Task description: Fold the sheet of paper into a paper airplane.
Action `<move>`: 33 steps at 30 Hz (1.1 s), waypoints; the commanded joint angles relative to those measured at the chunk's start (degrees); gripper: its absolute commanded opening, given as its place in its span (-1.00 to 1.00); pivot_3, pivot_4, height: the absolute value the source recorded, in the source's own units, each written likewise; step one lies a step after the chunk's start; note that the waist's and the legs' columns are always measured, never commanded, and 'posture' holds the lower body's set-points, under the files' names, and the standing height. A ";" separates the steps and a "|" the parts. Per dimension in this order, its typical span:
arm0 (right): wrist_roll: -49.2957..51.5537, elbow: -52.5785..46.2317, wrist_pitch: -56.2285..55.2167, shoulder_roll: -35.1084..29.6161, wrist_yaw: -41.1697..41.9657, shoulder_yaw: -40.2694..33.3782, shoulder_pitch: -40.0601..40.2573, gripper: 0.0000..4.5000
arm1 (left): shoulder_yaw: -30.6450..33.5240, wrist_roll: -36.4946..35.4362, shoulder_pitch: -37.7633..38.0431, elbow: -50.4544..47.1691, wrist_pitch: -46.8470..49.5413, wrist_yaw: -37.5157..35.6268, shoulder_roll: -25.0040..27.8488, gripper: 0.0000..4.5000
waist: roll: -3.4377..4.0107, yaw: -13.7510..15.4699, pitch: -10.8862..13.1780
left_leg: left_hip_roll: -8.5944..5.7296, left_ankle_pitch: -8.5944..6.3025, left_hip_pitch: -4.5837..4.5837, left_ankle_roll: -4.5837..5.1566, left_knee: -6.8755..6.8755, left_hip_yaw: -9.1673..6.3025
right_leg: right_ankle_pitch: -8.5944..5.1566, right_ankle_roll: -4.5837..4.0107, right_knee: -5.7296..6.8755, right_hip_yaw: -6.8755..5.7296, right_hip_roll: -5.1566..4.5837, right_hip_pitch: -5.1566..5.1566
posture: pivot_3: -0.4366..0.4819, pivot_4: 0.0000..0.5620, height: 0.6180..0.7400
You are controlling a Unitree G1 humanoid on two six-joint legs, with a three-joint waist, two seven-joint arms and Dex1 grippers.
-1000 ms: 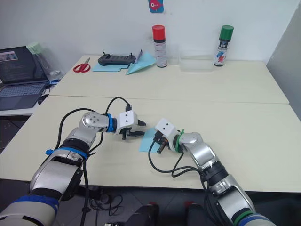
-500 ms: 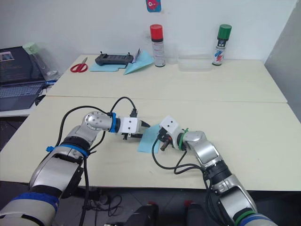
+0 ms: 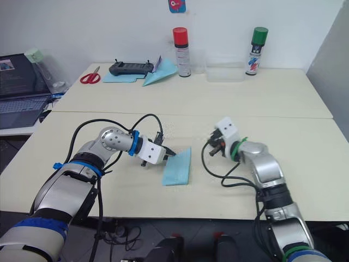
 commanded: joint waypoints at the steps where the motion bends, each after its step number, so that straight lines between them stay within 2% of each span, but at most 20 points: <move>1: 1.60 -5.10 0.59 -0.65 -0.04 -0.51 0.97 -1.00 | 2.50 -4.21 -0.45 -1.09 3.52 -2.64 -0.83 -1.00 | 0.00 -0.21 0.01 | 0.00 0.00 0.00 0.00 0.00 0.04 | 0.00 0.00 0.03 0.02 0.00 -0.03 | -0.05 -0.47 1.00; 5: 1.62 -6.72 0.49 -1.42 -0.15 -0.23 2.20 -1.00 | 5.88 -9.23 0.14 -4.26 12.20 -5.54 -2.15 -1.00 | -0.02 -0.28 0.03 | 0.00 0.00 0.00 0.01 0.04 0.10 | 0.00 0.00 0.13 0.04 0.00 -0.06 | -0.05 -0.47 1.00; 7: 1.64 -8.51 0.30 -1.42 -1.11 -0.88 3.66 -1.00 | 4.99 -10.31 3.86 -12.77 16.37 -9.88 0.70 -1.00 | -0.02 -0.42 0.03 | 0.01 0.00 0.00 0.01 0.05 0.09 | 0.00 0.00 0.14 0.03 0.00 -0.06 | -0.05 -0.47 1.00; 9: 1.47 -10.07 0.06 -1.50 -1.84 -1.03 4.68 -1.00 | 4.55 -12.02 9.99 -27.95 24.72 -14.67 5.80 -1.00 | 0.00 -1.17 0.04 | 0.04 0.00 0.02 0.00 0.03 0.10 | 0.00 0.00 0.15 0.07 0.01 -0.07 | -0.05 -0.47 1.00; 10: 1.57 -10.84 -0.23 -1.35 -2.15 -1.11 5.10 -1.00 | 4.94 -11.06 12.40 -35.94 33.23 -15.68 8.51 -1.00 | 0.00 -1.44 0.04 | 0.07 0.00 0.02 0.00 0.01 0.14 | 0.01 -0.03 0.16 0.18 0.01 -0.13 | -0.05 -0.47 1.00; 12: 1.84 -11.97 -1.30 -0.50 -2.99 -1.21 5.88 -1.00 | 6.45 -10.68 13.44 -48.75 47.76 -16.93 12.25 -1.00 | -0.01 -1.72 0.15 | 0.07 0.00 0.00 -0.01 0.01 0.16 | 0.06 -0.12 0.17 0.25 0.08 -0.21 | -0.05 -0.47 1.00; 15: 2.44 -12.63 -1.74 0.58 -3.71 -1.12 6.52 -1.00 | 6.97 -10.87 12.88 -59.47 59.65 -18.41 15.87 -1.00 | -0.04 -1.33 0.46 | 0.11 0.00 -0.09 -0.01 0.02 0.05 | 0.00 -0.03 0.23 0.24 0.11 -0.27 | -0.05 -0.47 1.00; 19: 2.27 -11.12 -3.00 2.40 -4.19 0.14 6.57 -1.00 | 6.04 -8.46 6.41 -65.67 63.90 -24.53 24.14 -1.00 | -0.02 -1.05 0.54 | 0.18 0.00 0.00 -0.01 0.02 0.06 | 0.00 -0.03 0.22 0.18 0.16 -0.14 | -0.05 -0.47 1.00; 24: 2.49 -9.93 -3.73 4.06 -4.67 0.76 6.29 -1.00 | 5.00 -11.07 4.80 -71.52 68.57 -28.08 29.04 -1.00 | 0.02 -1.12 0.64 | 0.23 0.00 0.01 -0.01 0.01 0.16 | 0.00 -0.03 0.21 0.19 0.24 -0.17 | -0.05 -0.47 1.00; 30: 2.99 -9.20 -3.53 4.83 -5.33 0.32 6.18 -1.00 | 2.62 -10.18 12.85 -75.43 73.50 -26.18 28.36 -1.00 | 0.04 -1.13 0.67 | 0.25 0.00 0.01 -0.01 0.02 0.20 | 0.00 -0.04 0.23 0.24 0.25 -0.19 | -0.05 -0.47 1.00; 33: 3.10 -9.03 -3.53 4.47 -5.57 -0.19 6.36 -1.00 | 1.01 -8.93 15.99 -75.14 75.38 -21.74 24.77 -1.00 | 0.02 -1.06 0.69 | 0.36 0.01 0.01 -0.01 0.03 0.24 | 0.01 -0.05 0.24 0.24 0.34 -0.19 | -0.05 -0.47 1.00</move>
